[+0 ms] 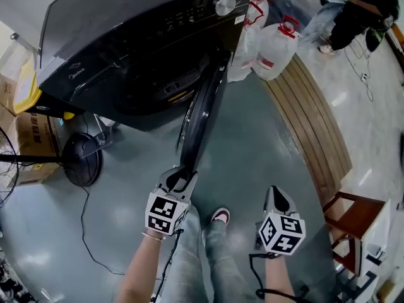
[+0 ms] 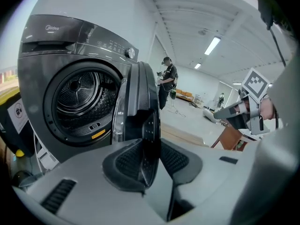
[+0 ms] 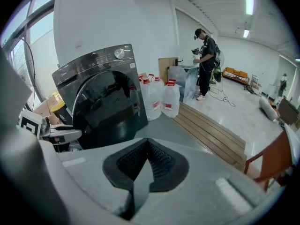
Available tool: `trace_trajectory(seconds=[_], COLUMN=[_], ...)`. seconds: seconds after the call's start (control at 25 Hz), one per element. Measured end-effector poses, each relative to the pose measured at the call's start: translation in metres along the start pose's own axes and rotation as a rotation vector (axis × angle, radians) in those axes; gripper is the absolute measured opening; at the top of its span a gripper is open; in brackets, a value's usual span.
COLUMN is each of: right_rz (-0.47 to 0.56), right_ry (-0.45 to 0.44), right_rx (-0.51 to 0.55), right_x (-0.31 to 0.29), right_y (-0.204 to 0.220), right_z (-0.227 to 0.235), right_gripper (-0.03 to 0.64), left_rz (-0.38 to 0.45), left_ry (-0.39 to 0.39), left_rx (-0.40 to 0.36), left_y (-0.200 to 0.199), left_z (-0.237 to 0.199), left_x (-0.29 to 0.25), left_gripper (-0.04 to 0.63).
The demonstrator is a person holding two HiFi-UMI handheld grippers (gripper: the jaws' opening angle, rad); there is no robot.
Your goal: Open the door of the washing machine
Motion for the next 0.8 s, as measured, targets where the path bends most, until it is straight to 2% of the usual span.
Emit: trace_trajectory(seconds=[0.52,0.8], right_rz=[0.009,0.016], right_ry=[0.073,0.124], right_rx=[-0.098,-0.145], right_x=[0.021,0.033], right_y=[0.021,0.03], right_z=[0.041,0.065], right_gripper=[0.006,0.005], left_rz=[-0.041,-0.057], left_ry=[0.077,0.108], left_rx=[0.014,-0.02], left_y=[-0.002,-0.004], left_z=[0.048,0.075], left_x=[-0.022,-0.038], left_gripper=[0.117,0.117])
Point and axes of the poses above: the fingertips, and each gripper's own axes: x backward along the fingers, z to its right, y out of its underside, the point moved 8 cm from there along x, backward along the fingers, and after that the axes turned 9 degrees about z, right-handed, at the moved point
